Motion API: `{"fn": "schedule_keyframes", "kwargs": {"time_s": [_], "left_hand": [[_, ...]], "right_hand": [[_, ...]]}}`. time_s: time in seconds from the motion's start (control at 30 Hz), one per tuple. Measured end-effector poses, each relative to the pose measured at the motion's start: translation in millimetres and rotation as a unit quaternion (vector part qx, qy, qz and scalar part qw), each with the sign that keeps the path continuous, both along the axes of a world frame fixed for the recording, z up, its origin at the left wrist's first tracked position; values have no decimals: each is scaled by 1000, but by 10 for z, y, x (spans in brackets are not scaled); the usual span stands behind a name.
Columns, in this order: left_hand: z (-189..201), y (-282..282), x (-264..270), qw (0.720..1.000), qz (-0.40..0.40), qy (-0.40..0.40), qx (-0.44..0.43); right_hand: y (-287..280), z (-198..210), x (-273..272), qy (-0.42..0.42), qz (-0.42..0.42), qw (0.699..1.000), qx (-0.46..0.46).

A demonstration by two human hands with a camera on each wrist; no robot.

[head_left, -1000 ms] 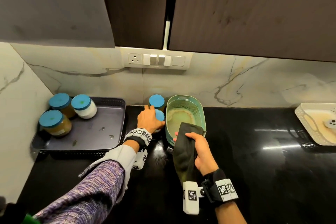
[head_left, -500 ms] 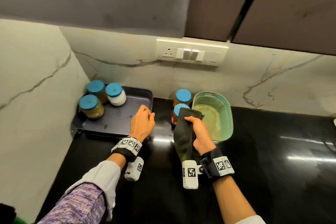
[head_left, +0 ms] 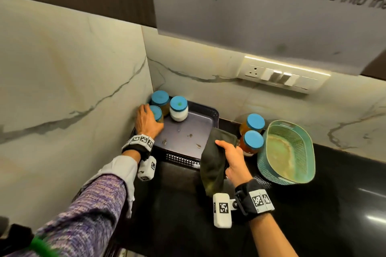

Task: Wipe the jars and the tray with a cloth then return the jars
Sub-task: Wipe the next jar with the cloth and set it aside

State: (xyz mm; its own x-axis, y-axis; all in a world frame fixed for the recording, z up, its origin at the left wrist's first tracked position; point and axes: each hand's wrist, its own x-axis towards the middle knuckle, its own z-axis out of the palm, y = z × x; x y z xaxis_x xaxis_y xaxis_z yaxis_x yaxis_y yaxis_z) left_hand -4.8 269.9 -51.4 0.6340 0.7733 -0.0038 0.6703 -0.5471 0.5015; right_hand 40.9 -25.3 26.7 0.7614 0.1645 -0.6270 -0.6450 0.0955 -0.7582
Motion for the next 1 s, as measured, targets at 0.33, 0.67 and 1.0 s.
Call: {"fn": "schedule_keyframes", "kwargs": {"time_s": [0.33, 0.67, 1.0], "left_hand": [[-86, 176, 101, 996, -25, -86, -7], [407, -1173, -666, 948, -164, -268, -46], [-375, -1846, -1357, 930, -228, -198, -209]], "right_hand": [[-225, 24, -158, -34, -67, 997, -22], [-122, 133, -452, -210, -84, 972, -64], [-268, -427, -1203, -561, 239, 693, -384]]}}
